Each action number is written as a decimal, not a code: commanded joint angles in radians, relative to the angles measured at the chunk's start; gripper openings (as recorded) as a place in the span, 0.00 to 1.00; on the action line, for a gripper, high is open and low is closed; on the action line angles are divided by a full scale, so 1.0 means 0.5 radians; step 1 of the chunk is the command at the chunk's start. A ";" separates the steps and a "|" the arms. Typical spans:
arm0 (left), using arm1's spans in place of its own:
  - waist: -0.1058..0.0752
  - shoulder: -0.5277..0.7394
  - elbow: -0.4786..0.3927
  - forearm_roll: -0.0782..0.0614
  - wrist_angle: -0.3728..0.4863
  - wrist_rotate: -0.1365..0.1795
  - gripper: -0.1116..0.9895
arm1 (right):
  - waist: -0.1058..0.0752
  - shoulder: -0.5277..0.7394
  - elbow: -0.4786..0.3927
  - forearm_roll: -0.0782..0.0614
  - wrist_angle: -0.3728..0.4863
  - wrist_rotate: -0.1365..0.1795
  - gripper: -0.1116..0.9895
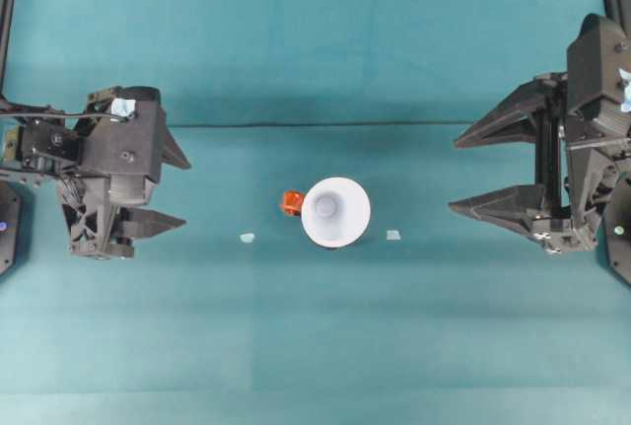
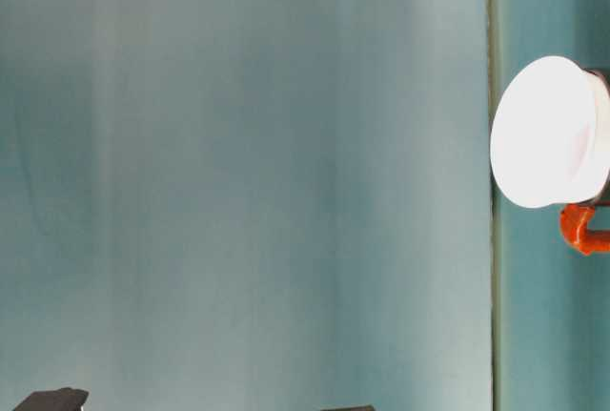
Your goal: Put the paper cup into the moved red handle cup holder.
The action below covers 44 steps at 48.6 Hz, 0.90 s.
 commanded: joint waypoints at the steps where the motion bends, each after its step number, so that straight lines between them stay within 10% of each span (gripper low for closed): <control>1: -0.003 -0.021 -0.021 0.003 -0.012 0.000 0.87 | 0.006 -0.009 -0.018 -0.003 -0.009 -0.021 0.70; 44: -0.003 -0.021 -0.028 0.003 -0.012 0.003 0.87 | 0.006 -0.009 0.003 0.000 -0.006 -0.009 0.70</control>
